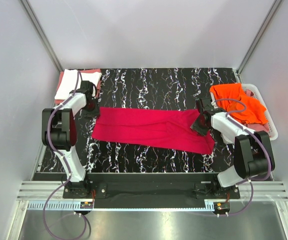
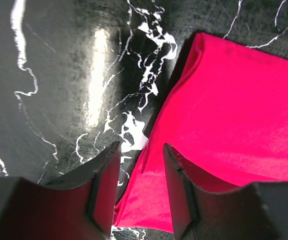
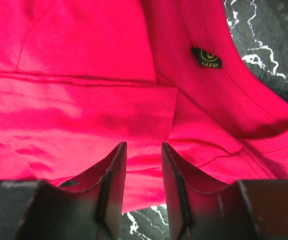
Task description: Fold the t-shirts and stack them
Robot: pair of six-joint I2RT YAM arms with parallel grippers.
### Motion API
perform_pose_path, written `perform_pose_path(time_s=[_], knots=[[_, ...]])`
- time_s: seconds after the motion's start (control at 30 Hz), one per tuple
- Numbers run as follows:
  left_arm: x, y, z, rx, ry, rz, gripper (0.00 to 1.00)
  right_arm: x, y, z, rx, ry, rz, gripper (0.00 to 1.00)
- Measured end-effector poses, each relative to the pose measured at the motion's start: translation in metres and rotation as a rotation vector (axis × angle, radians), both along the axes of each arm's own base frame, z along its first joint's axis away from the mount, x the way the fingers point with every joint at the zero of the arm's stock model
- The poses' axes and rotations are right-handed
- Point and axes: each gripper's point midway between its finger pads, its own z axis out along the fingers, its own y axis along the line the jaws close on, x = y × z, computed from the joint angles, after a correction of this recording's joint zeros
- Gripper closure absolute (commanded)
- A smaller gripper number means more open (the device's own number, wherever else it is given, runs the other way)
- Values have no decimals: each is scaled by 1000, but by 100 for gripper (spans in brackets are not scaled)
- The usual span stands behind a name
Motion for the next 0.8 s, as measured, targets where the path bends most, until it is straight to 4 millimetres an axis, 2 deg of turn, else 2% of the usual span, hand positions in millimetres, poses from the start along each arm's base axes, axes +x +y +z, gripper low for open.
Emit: perform_pose_path(time_s=[0.23, 0.3, 0.33, 0.4, 0.53, 0.63, 0.7, 0.8], knots=[[-4, -9, -16, -50, 45, -25, 68, 3, -1, -5, -8, -2, -2, 62], [-2, -12, -17, -64, 47, -29, 73, 4, -1, -7, -9, -3, -2, 62], [-1, -13, -17, -69, 44, -31, 81, 4, -1, -8, -11, -4, -2, 62], [0, -13, -16, -73, 41, -34, 85, 4, -2, -10, -14, -1, -1, 62], [2, -13, -15, -70, 39, -41, 73, 5, -1, -10, -13, -3, 0, 62], [2, -13, -15, -70, 39, -41, 74, 5, -1, -11, -13, -4, -1, 62], [2, -13, -15, -71, 38, -42, 79, 3, -2, -13, -14, 0, -1, 63], [4, -14, -13, -75, 33, -45, 79, -1, -2, -16, -15, 11, -4, 62]])
